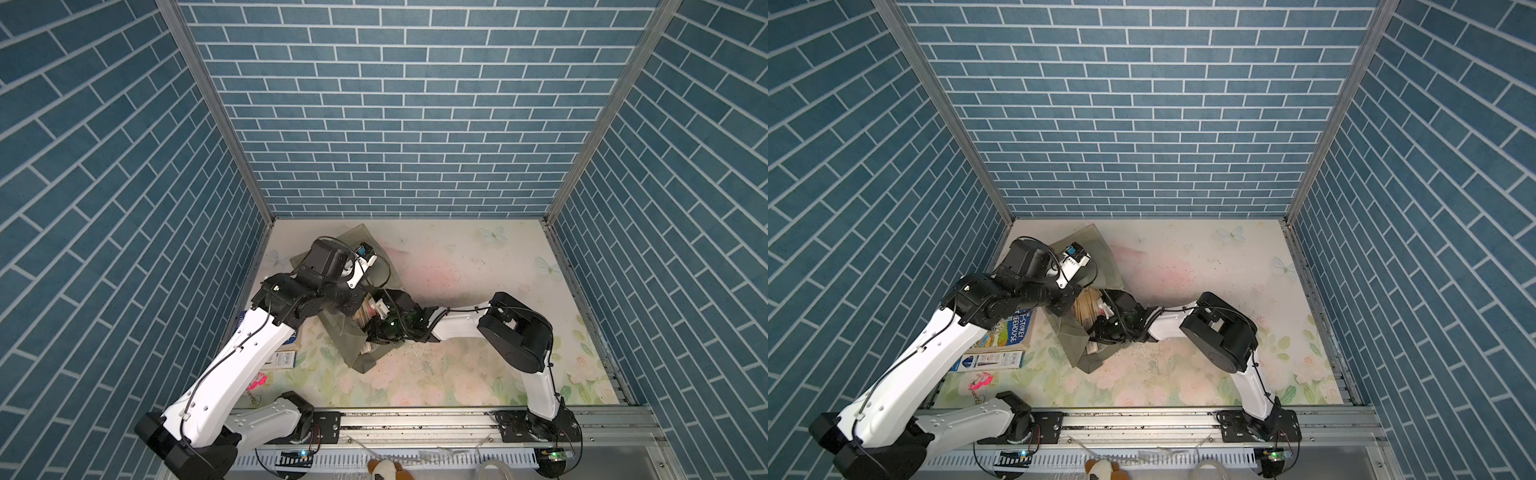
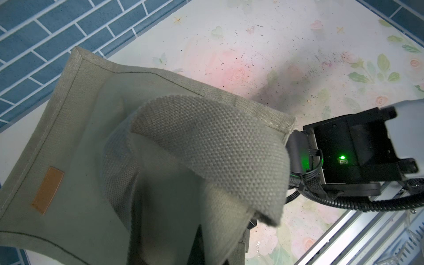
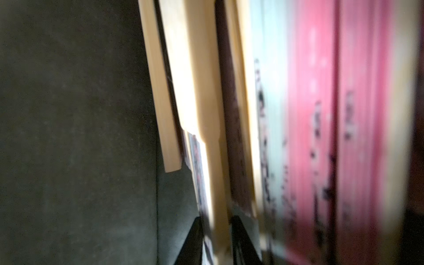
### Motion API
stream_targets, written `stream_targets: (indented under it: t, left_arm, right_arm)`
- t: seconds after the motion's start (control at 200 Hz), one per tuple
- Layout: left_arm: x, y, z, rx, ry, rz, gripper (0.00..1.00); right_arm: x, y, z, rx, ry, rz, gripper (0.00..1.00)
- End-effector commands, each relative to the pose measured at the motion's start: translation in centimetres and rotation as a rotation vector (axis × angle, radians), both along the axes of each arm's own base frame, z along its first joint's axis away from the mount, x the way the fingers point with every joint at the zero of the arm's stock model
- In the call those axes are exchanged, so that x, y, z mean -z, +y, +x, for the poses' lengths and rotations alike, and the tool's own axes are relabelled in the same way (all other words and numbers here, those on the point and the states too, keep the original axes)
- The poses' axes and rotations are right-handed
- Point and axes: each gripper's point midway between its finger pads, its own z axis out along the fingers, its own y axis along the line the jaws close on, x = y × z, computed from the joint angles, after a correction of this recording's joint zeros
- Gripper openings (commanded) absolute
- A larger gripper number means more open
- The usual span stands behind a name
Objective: Take out the folding fans from the tote bags
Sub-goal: Pick up the folding fan from the canvas bag.
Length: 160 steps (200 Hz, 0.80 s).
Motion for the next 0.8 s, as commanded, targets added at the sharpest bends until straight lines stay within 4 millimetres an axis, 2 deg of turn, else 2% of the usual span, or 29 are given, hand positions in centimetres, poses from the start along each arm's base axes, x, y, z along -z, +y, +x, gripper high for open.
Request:
stream_targets:
  t: [0.0, 0.2, 0.485, 0.6, 0.795]
  left_arm:
    - [0.1, 0.6, 0.0, -0.023, -0.011, 0.011, 0.0]
    - [0.2, 0.7, -0.1, -0.023, -0.012, 0.012, 0.0]
    - [0.3, 0.7, 0.0, -0.025, -0.009, 0.013, 0.0]
    - [0.5, 0.7, 0.0, -0.027, -0.006, 0.016, 0.0]
    - [0.5, 0.7, -0.1, -0.026, -0.006, 0.017, 0.0]
  right_arm:
    - [-1.0, 0.0, 0.3, 0.019, 0.033, 0.035, 0.2]
    - [-1.7, -1.2, -0.7, -0.002, 0.03, 0.042, 0.18]
    - [0.0, -3.4, -1.2, -0.003, -0.006, -0.048, 0.2]
    - [-0.4, -2.7, -1.3, -0.014, 0.007, -0.015, 0.27]
    - [-0.7, -1.2, -1.0, -0.008, 0.052, 0.045, 0.3]
